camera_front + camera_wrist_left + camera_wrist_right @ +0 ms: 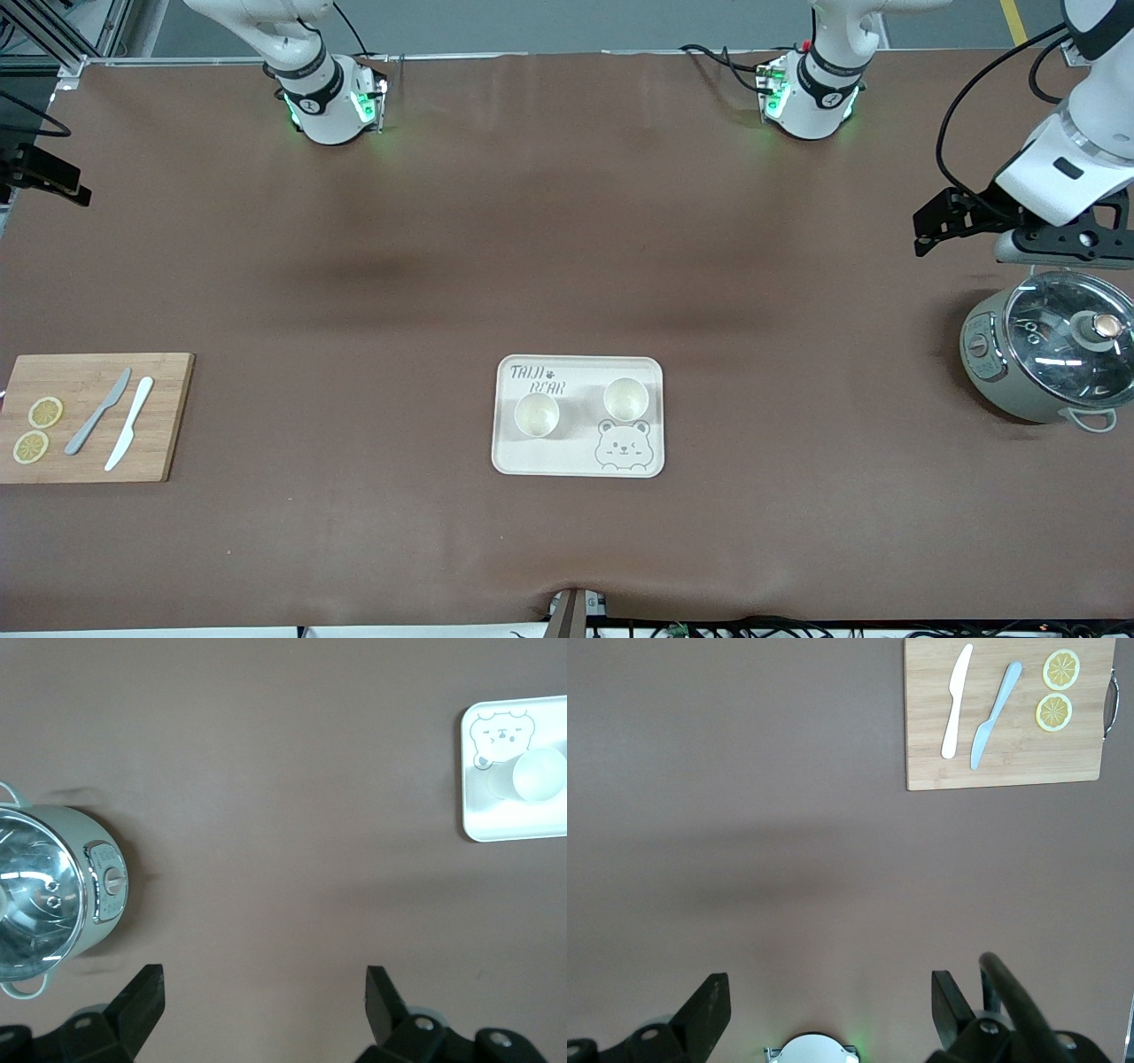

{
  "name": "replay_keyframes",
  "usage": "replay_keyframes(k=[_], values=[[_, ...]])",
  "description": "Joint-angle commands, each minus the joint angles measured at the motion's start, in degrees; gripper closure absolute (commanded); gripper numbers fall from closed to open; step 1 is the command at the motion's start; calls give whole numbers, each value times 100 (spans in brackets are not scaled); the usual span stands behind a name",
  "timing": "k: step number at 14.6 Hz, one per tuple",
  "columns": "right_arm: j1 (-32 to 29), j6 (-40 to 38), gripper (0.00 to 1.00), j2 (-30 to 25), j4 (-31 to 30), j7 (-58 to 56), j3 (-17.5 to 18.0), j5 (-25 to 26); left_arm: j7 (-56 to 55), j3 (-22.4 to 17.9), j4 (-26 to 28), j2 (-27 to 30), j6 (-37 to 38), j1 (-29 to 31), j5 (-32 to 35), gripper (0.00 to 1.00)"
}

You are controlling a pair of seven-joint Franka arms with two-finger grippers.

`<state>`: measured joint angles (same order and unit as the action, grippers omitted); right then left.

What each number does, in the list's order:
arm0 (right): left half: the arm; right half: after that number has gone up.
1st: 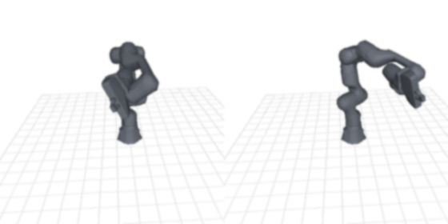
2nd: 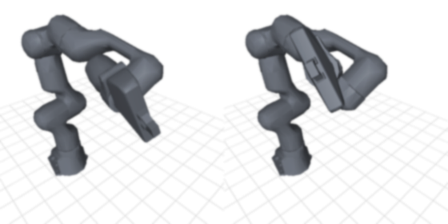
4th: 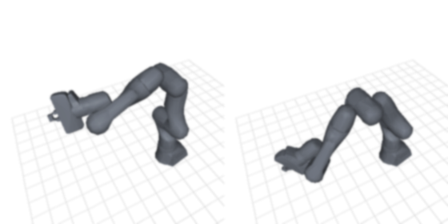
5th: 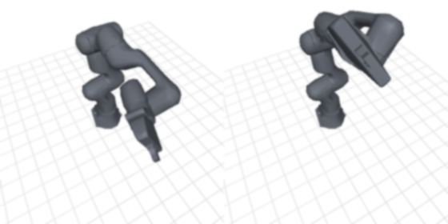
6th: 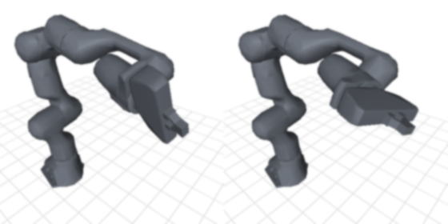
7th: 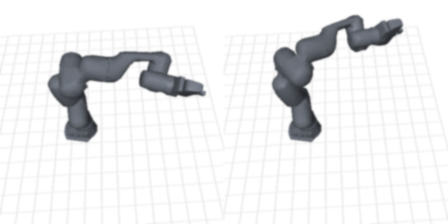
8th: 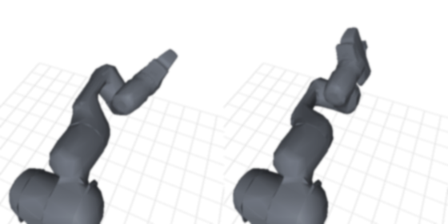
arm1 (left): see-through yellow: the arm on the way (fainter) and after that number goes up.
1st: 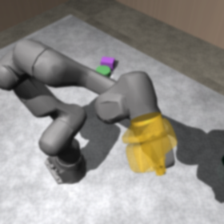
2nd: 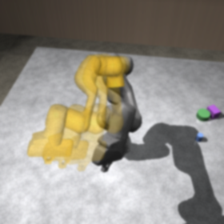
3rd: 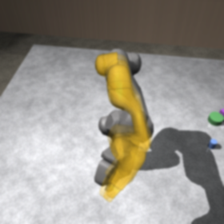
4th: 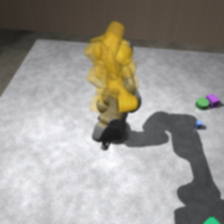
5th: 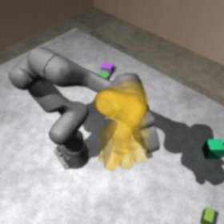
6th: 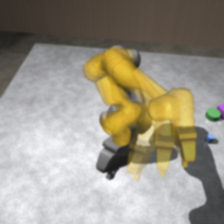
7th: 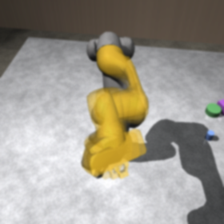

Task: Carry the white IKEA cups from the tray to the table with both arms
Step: 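Reach both grippers down to the two white cups on the tray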

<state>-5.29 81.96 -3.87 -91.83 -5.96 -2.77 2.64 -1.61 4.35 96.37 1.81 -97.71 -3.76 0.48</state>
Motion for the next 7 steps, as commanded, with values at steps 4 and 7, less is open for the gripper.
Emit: replay_keyframes(k=[4, 7], values=[[-95, 224, 0, 0, -45, 16, 84, 0, -208, 109, -110, -240, -255, -72, -13, 0], [-165, 311, 0, 27, -54, 25, 66, -212, -753, 258, -354, -722, -591, -212, -21, 0]])
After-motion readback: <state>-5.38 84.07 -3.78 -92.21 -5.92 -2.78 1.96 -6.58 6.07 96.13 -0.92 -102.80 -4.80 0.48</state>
